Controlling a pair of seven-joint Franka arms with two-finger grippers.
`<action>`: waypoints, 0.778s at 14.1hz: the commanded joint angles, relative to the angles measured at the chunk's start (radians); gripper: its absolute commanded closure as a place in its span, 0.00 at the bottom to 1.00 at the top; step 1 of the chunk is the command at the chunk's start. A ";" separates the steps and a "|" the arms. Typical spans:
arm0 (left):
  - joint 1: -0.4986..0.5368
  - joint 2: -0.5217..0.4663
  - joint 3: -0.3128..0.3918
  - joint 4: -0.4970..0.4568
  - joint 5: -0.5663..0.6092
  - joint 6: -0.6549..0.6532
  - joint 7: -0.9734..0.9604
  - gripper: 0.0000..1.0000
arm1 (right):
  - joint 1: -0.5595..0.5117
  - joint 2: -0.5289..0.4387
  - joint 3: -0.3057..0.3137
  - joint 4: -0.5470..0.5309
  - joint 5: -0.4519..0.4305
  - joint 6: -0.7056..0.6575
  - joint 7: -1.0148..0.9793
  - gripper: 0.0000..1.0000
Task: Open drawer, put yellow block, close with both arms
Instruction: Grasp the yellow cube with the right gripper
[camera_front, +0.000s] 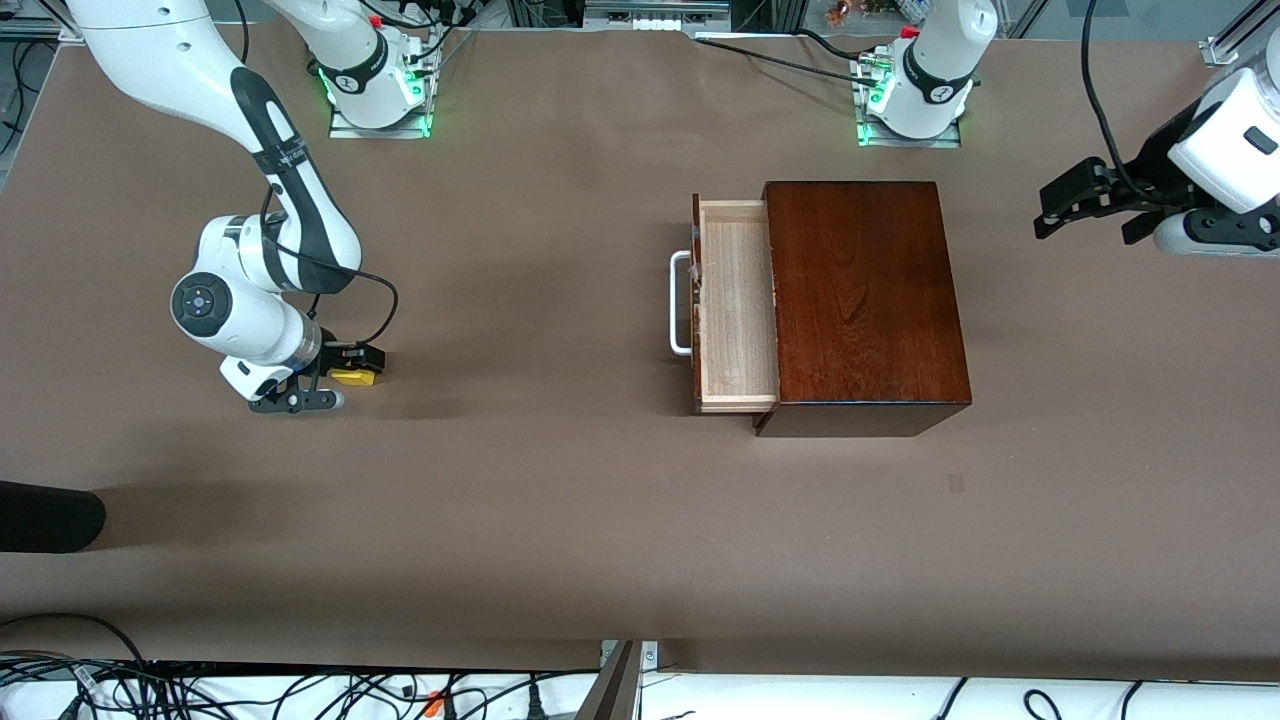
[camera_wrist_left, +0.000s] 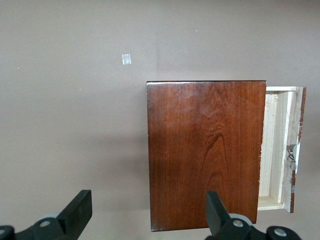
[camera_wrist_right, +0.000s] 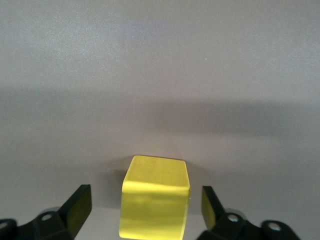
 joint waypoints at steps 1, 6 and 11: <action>-0.009 -0.023 0.018 -0.036 -0.005 0.029 0.030 0.00 | 0.001 0.010 -0.001 0.006 0.017 -0.002 0.003 0.22; -0.009 -0.023 0.000 -0.057 0.081 0.043 0.030 0.00 | 0.001 0.007 -0.001 0.023 0.017 -0.006 -0.009 0.84; -0.009 -0.023 -0.002 -0.056 0.124 0.045 0.032 0.00 | 0.056 -0.031 0.000 0.278 0.000 -0.375 -0.035 1.00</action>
